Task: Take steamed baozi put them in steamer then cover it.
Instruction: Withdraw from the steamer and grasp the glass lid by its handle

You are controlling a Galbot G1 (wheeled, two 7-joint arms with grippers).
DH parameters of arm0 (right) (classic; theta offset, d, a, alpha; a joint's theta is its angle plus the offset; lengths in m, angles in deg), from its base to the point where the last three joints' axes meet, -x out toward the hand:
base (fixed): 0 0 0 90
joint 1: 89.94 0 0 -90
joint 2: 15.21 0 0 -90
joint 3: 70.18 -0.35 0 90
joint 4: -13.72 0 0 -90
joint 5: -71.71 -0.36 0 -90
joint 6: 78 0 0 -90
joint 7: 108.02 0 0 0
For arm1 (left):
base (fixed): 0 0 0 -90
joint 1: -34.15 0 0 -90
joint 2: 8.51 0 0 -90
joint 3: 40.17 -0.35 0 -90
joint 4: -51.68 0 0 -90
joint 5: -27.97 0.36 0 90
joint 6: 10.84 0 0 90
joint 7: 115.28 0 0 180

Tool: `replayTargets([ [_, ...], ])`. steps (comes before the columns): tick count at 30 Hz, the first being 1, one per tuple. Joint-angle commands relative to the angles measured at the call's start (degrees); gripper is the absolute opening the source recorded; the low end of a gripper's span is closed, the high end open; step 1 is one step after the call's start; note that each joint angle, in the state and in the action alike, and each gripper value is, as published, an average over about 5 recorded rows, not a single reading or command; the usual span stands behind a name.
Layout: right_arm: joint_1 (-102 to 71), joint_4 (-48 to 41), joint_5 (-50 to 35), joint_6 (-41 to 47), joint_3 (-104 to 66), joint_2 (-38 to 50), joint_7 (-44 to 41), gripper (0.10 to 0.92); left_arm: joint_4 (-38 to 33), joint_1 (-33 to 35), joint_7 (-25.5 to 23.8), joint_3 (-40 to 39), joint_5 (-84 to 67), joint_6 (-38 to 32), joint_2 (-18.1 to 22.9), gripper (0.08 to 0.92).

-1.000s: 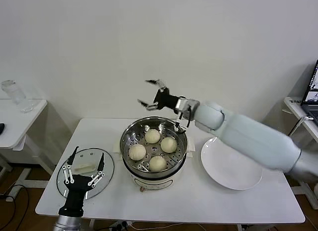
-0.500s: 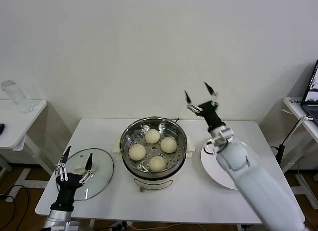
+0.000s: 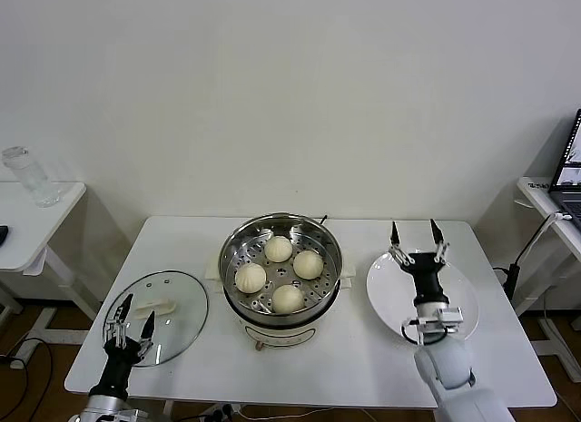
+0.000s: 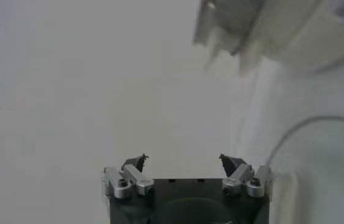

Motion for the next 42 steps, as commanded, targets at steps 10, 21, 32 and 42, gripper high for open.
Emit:
replayTargets([
  [10, -8.23, 1.01, 3.62, -1.57, -5.21, -4.60, -0.21, 0.823, 14.57, -8.97, 0.15, -1.93, 5.05, 3.23, -0.01, 0.823],
  [21, -8.19, 0.73, 5.25, -1.85, -4.92, -5.23, -0.39, 0.823, 15.45, -11.63, 0.44, -3.27, 5.14, 4.07, -0.05, 0.823],
  [32, -8.73, 0.61, 5.92, -2.49, -5.45, -5.38, -0.49, 0.823, 16.85, -14.43, 0.33, -4.08, 5.06, 4.70, -0.22, 0.823],
  [42, -9.12, 0.97, 6.16, -2.65, -6.47, -5.21, -0.50, 0.823, 18.54, -16.67, -0.09, -4.95, 4.84, 4.91, -0.14, 0.823],
])
